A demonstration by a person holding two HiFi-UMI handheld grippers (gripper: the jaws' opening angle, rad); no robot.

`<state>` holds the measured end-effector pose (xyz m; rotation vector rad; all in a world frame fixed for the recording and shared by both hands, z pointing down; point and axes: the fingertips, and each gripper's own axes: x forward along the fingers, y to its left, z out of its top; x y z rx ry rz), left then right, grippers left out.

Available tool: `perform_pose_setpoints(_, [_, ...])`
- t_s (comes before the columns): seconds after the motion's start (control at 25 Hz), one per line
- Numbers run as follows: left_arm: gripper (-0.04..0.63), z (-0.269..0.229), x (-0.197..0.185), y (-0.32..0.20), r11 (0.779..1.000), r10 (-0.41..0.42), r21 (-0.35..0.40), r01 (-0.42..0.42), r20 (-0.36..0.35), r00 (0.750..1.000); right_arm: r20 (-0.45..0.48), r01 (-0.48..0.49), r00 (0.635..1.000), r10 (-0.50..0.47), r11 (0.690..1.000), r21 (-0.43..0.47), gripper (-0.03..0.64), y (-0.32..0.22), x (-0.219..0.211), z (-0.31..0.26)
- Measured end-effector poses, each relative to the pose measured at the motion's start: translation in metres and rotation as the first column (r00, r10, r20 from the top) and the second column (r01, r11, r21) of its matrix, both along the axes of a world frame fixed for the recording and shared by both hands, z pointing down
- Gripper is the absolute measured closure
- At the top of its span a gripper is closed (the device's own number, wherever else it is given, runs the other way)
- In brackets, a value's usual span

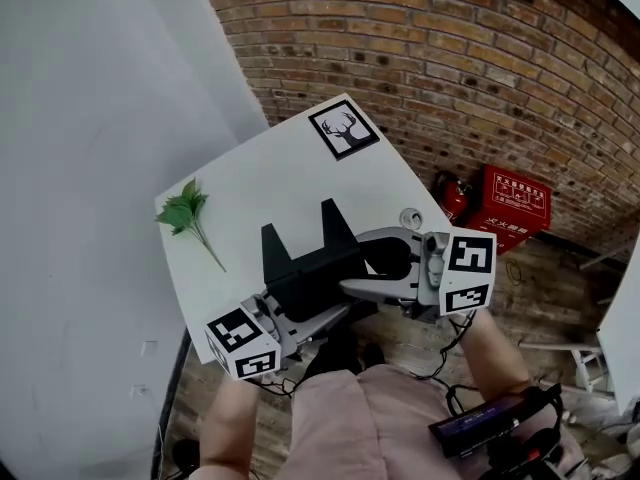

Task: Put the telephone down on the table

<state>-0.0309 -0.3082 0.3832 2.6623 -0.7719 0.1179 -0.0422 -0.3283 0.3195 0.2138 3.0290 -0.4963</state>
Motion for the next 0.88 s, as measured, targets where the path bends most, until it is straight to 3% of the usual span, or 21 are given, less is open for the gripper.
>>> perform_pose_setpoints(0.44, [0.43, 0.013, -0.073, -0.088, 1.0, -0.02, -0.022, 0.019, -0.029, 0.999, -0.029, 0.012, 1.0, -0.012, 1.0, -0.016, 0.428, -0.089, -0.075, 0.013])
perform_pose_setpoints(0.88, [0.43, -0.011, -0.136, -0.15, 0.999, -0.02, 0.039, 0.02, -0.02, 1.0, -0.04, 0.024, 0.999, -0.022, 0.999, 0.032, 0.428, -0.147, -0.138, -0.012])
